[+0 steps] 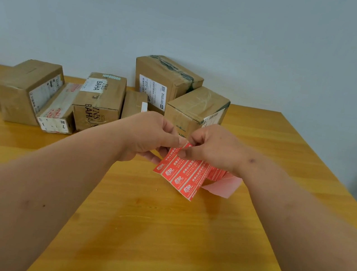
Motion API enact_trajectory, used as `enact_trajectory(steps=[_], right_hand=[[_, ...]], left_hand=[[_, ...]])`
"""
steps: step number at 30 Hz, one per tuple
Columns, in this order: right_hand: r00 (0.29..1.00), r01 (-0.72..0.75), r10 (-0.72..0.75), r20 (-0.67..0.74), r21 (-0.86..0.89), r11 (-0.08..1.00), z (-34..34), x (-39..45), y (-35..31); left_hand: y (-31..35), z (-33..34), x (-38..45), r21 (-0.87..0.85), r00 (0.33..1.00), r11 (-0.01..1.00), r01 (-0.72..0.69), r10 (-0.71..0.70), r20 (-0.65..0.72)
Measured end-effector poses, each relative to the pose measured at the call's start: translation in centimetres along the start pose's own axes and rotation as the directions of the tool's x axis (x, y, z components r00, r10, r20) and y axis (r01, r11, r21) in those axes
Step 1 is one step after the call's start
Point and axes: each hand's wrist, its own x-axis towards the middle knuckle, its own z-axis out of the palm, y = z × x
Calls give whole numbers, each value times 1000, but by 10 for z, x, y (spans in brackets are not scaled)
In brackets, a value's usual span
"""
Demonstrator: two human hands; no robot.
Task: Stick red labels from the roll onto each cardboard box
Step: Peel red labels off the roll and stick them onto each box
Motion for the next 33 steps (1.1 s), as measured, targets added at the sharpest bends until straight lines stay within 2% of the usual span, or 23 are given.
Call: enact_trajectory(steps=[6, 12, 18, 26, 29, 33], right_hand=[[1000, -3, 3, 17, -1, 1000, 2, -1, -1], [1000, -6, 6, 0, -22, 1000, 1, -3, -2], [1000, -4, 4, 1, -19, 1000, 0, -5, -4], [999, -14, 14, 31, 3, 1000, -4, -5, -6], [998, -29, 28, 57, 5, 1000, -3, -5, -7], [998, -33, 33, 52, 15, 999, 0, -6, -6]], left_hand=[[-2, 5, 3, 65, 998, 998, 15, -12, -55], [-6, 6, 4, -66, 999, 997, 45, -46, -13], [-6, 5, 4, -115, 998, 992, 55, -56, -7], [-3, -1, -1, -30, 1000, 999, 15, -14, 14], [-2, 1, 0, 19, 1000, 1000, 6, -5, -25], [-2, 5, 2, 5, 1000, 1000, 15, -15, -26]])
